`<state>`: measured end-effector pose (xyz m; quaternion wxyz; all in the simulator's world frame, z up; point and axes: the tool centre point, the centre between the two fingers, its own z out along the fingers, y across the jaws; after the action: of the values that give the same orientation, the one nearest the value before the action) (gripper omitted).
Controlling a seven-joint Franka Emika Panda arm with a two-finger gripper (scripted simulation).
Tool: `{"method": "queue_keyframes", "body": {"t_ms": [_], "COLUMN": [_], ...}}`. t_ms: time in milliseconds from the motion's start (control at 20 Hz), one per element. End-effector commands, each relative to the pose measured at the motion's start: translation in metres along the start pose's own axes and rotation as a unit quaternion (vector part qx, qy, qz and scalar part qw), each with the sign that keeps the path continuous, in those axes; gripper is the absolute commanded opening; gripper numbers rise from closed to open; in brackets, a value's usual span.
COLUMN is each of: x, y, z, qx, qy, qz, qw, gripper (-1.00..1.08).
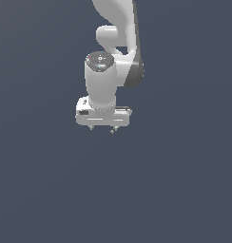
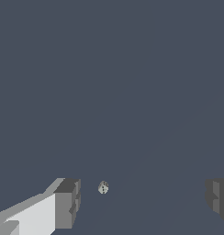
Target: Pick up the object and move it to a goal position.
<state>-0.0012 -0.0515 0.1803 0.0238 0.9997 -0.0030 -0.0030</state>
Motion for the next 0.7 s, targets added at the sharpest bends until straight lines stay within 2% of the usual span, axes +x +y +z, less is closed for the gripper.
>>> {"method": "queue_keyframes", "body": {"t_ms": [0,300,650], "x": [0.000,-0.004,-0.018], "y": [0.000,-0.004,-0.012], "z": [0.000,0.008,0.032], "qx": [0.000,0.003,0.010], "qy": [0.000,0.000,0.000], "qz": [-0.001,0.016,0.069], "qw": [1.0000,0.9999,0.9976], "gripper": [1.00,1.00,1.00]}}
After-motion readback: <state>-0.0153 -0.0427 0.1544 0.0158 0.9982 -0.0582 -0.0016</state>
